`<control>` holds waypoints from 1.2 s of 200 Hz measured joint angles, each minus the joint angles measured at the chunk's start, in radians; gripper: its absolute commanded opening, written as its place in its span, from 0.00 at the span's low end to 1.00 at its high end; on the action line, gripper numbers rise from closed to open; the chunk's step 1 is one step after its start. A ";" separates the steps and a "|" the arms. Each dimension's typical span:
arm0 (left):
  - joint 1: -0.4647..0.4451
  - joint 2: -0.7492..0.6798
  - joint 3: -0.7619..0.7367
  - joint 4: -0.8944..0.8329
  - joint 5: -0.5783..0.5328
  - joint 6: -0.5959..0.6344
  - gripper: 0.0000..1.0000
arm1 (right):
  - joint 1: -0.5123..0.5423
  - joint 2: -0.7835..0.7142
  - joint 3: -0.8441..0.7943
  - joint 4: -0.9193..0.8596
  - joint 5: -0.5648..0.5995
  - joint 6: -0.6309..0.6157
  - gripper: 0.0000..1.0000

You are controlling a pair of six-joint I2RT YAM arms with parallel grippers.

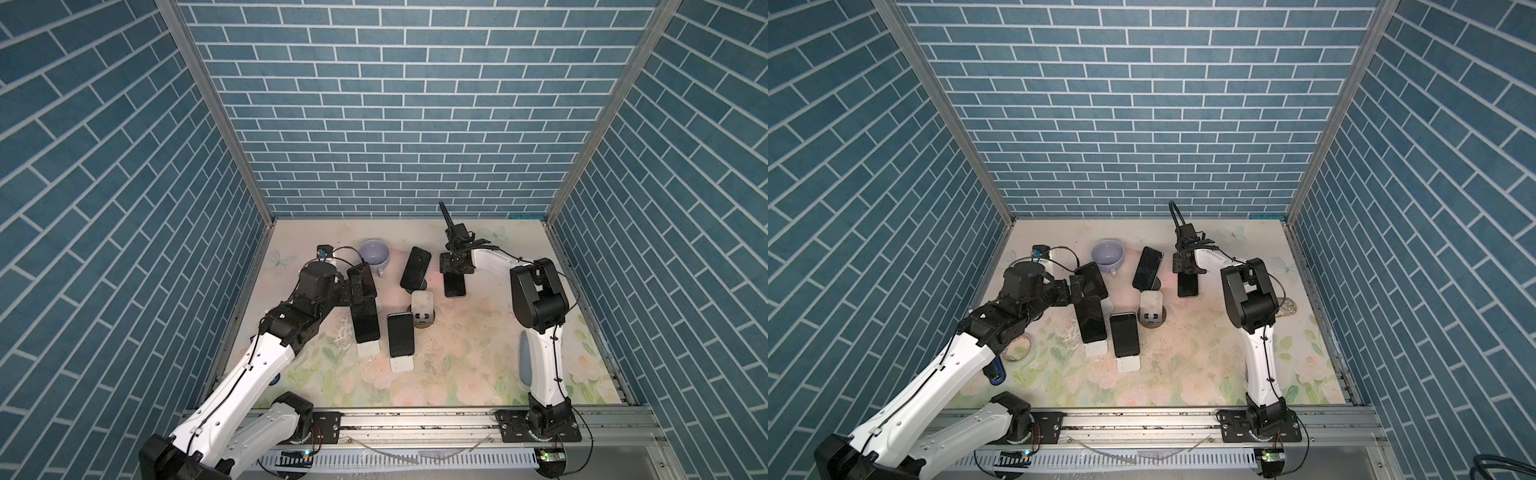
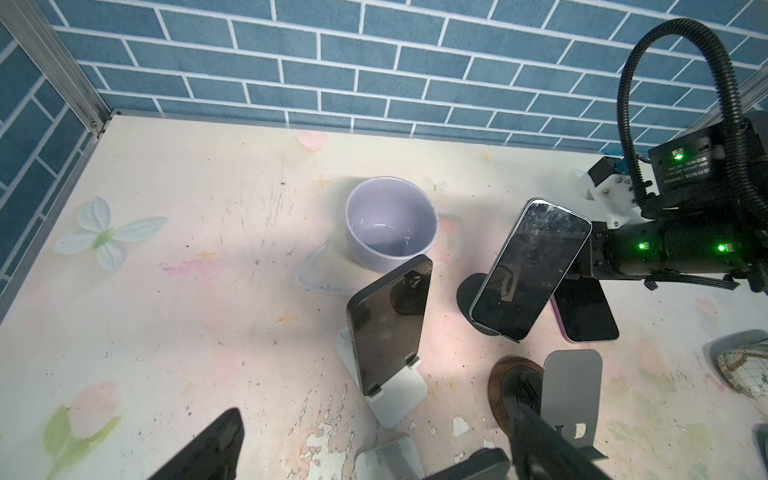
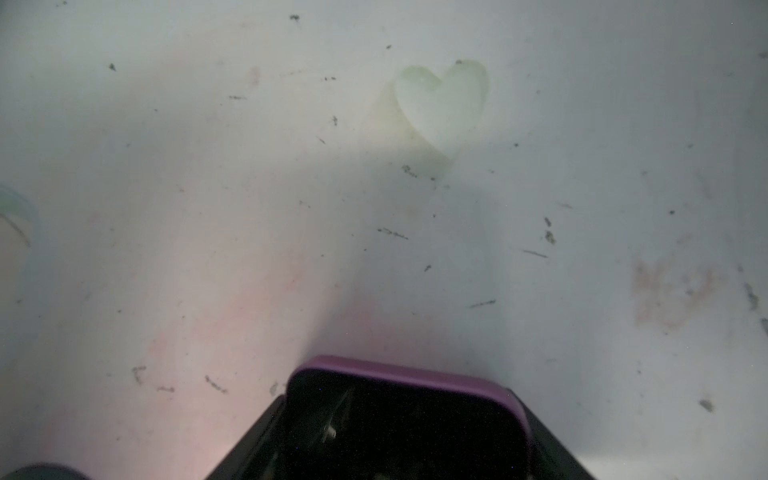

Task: Remove the phone from the phone stand
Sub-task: 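Carry the phone farther from the robot and lower it flat onto the table, then open the right gripper to release the phone and raise it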

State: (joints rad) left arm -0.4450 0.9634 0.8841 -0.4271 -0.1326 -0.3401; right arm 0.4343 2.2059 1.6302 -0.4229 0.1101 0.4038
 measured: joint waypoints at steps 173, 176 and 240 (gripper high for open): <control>0.000 -0.015 -0.027 0.004 0.006 0.000 1.00 | 0.001 -0.018 -0.035 0.032 0.002 0.011 0.82; 0.000 -0.015 -0.027 0.004 0.006 0.000 1.00 | 0.001 -0.018 -0.035 0.032 0.002 0.011 0.82; 0.000 -0.018 -0.027 0.004 0.018 -0.001 1.00 | 0.001 -0.072 -0.068 -0.042 0.040 0.020 0.87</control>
State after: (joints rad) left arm -0.4450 0.9451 0.8574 -0.4232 -0.1143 -0.3408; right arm 0.4355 2.1342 1.5620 -0.4644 0.1501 0.4236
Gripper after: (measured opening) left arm 0.996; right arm 0.857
